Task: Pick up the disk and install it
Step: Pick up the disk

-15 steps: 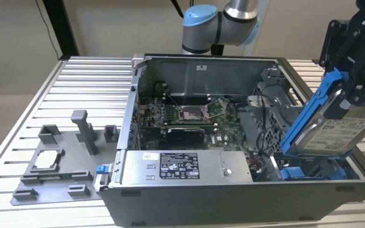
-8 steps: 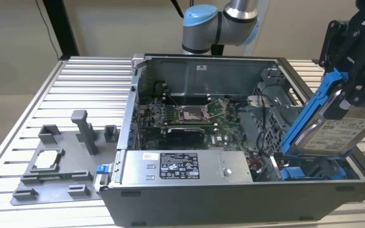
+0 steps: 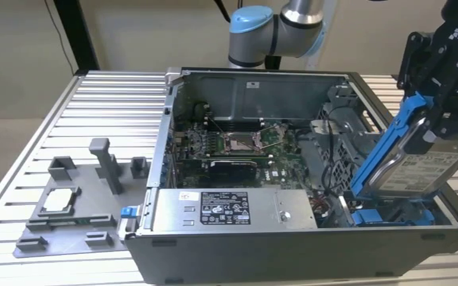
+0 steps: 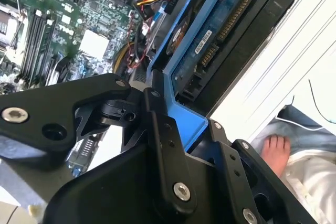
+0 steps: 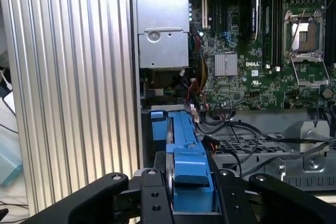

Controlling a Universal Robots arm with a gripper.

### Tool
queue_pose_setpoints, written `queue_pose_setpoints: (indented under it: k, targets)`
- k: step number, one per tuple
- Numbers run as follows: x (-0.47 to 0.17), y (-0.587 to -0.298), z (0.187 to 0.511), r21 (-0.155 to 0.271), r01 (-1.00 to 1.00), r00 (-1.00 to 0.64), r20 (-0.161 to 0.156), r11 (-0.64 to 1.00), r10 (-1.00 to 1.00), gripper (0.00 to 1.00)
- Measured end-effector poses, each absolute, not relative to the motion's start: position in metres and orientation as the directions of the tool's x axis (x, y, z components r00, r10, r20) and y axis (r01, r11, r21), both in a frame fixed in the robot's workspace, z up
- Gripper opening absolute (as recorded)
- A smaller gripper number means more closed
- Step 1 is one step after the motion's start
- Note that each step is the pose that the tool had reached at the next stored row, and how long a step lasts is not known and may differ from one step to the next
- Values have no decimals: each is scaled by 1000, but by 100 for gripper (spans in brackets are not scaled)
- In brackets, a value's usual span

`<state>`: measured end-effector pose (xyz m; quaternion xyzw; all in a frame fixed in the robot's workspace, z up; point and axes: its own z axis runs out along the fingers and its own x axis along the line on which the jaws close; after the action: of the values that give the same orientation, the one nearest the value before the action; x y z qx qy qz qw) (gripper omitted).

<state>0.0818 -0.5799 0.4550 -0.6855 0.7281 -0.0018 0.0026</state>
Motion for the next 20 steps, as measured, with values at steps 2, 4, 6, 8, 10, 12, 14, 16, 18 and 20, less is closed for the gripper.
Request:
queue_pose_setpoints:
  k: [2,4,6,8,10,12,14,16,18,20]
  targets:
    - [83,-580,453,-6,-999,-40,-2,40,-999,0]
    - [83,-580,452,-6,-1000,-20,-1,20,-1000,0]
    - [84,-581,451,-6,-1000,-14,-2,14,-1000,0]
    - [84,-581,449,-6,-1000,-13,-2,13,-1000,0]
    - [85,-581,446,-6,-1000,-13,-2,13,-1000,0]
    - [85,-581,443,-6,-1000,-13,-1,13,-1000,0]
    - [86,-582,441,-6,-1000,-13,-1,13,-1000,0]
    - [86,-581,439,-6,-1000,-14,-1,14,-1000,0]
    - [86,-581,437,-6,-1000,-14,-2,14,-1000,0]
    - [86,-581,435,-6,-1000,-14,-2,14,-1000,0]
